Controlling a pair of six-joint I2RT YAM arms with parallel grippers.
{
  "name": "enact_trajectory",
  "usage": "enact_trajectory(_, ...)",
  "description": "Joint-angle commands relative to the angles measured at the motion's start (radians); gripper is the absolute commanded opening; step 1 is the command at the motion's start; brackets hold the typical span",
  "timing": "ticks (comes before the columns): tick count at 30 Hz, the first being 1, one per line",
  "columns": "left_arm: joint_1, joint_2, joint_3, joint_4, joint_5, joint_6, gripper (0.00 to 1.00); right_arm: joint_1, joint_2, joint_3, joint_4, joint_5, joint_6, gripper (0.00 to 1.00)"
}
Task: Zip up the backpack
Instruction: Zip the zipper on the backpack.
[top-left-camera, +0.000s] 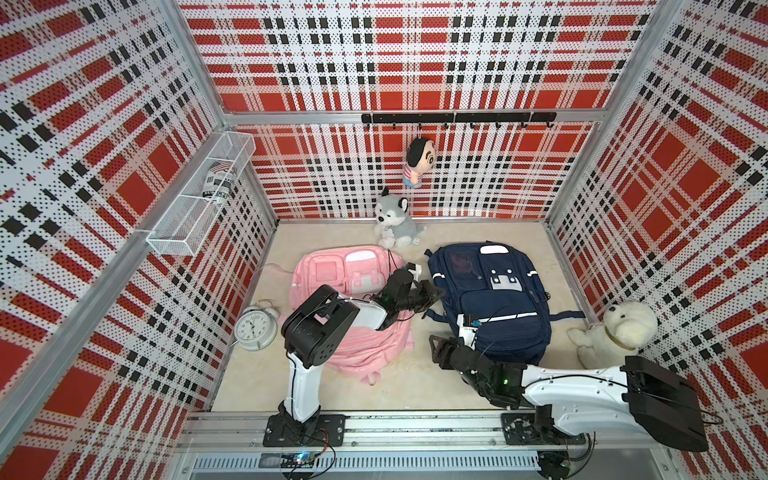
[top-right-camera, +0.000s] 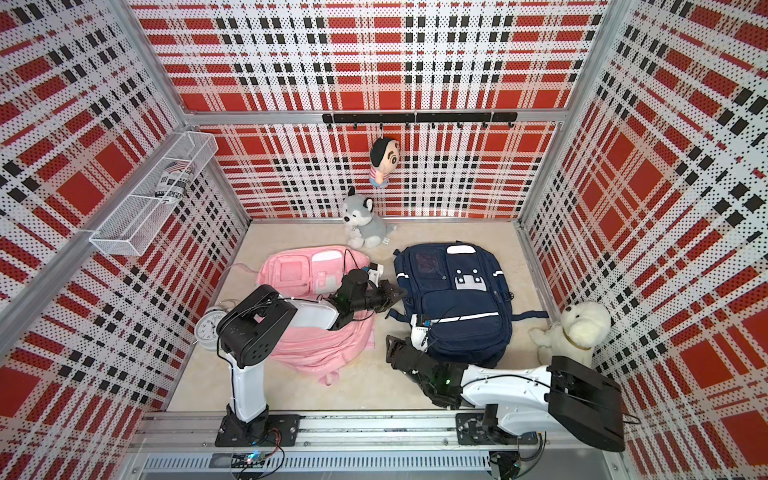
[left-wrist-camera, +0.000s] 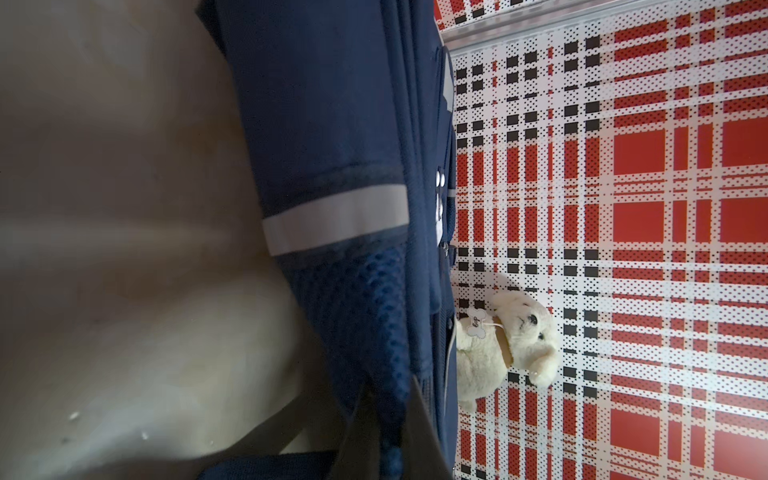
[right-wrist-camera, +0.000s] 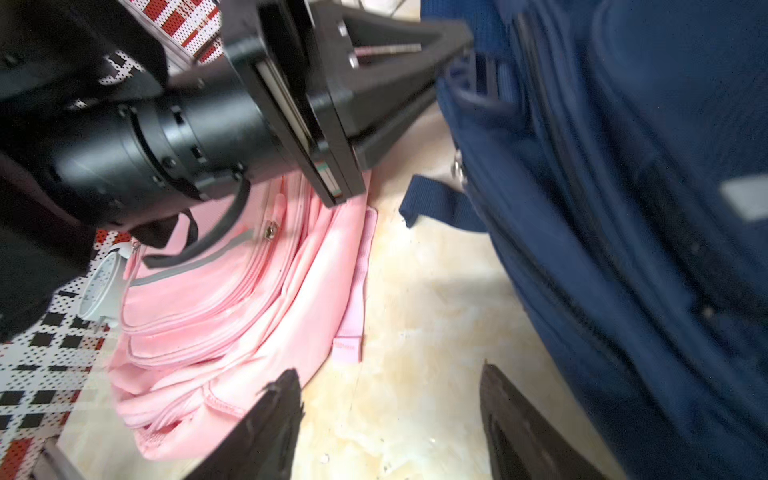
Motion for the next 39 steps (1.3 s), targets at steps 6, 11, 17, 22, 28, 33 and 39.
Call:
enact_trajectory(6, -0.034, -0.039, -0.040, 0.110, 0.009, 0.003, 0.00, -0.184, -0.187, -0.081, -0.221, -0.039, 0.037, 0.74)
enact_trajectory(11, -0.069, -0.014, -0.025, 0.138, 0.020, -0.019, 0.00, -0.258, -0.171, -0.069, -0.288, -0.040, 0.040, 0.74)
enact_trajectory(17, -0.102, -0.036, -0.070, 0.189, 0.010, -0.057, 0.00, -0.433, -0.090, -0.098, -0.144, -0.188, -0.052, 0.74)
enact_trajectory(22, -0.120, -0.054, -0.102, 0.217, 0.005, -0.072, 0.00, -0.517, 0.003, -0.059, -0.113, -0.227, -0.114, 0.74)
enact_trajectory(28, -0.145, -0.051, -0.120, 0.247, 0.006, -0.091, 0.00, -0.621, 0.136, -0.045, -0.019, -0.313, -0.162, 0.73)
enact_trajectory(33, -0.162, -0.047, -0.140, 0.294, 0.010, -0.121, 0.00, -0.698, 0.245, -0.006, 0.044, -0.374, -0.211, 0.73)
enact_trajectory(39, -0.163, -0.025, -0.121, 0.300, 0.011, -0.127, 0.00, -0.699, 0.195, -0.009, 0.077, -0.384, -0.205, 0.72)
